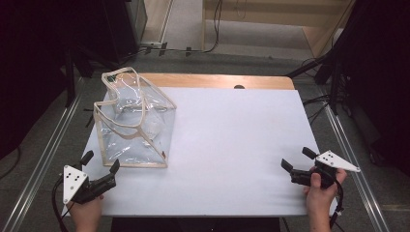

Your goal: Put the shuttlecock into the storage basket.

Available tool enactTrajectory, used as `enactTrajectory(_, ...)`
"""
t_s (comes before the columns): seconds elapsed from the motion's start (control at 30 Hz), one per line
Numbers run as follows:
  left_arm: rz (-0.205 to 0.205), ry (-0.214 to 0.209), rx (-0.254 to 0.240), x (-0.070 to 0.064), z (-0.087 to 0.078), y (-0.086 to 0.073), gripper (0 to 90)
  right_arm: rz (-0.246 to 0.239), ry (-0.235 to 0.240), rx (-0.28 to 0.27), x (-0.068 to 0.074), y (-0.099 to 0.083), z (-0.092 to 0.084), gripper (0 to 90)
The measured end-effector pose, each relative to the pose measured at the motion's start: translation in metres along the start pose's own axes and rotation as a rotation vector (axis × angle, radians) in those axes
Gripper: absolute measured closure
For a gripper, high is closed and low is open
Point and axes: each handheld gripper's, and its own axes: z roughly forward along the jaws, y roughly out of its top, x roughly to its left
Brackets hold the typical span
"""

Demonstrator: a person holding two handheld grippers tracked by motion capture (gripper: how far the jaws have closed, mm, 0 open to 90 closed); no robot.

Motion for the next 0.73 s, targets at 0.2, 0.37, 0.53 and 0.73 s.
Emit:
enactTrajectory(0.2, -0.004, -0.001, 0.002, 0.001, 0.0, 0.0, 13.7, -0.007, -0.02, -0.007, -0.012, -0.002, -0.008, 0.0)
enactTrajectory(0.37, -0.015, -0.001, -0.002, 0.001, 0.0, 0.0, 13.7, 0.0, -0.029, -0.026, -0.022, -0.004, -0.016, 0.0)
enactTrajectory(0.53, -0.022, 0.0, 0.001, 0.003, 0.0, 0.0, 13.7, 0.028, -0.044, -0.055, -0.032, -0.008, -0.019, 0.0)
enactTrajectory(0.73, -0.019, 0.005, 0.005, 0.001, 0.0, 0.0, 13.7, 0.029, -0.048, -0.046, -0.034, -0.009, -0.014, 0.0)
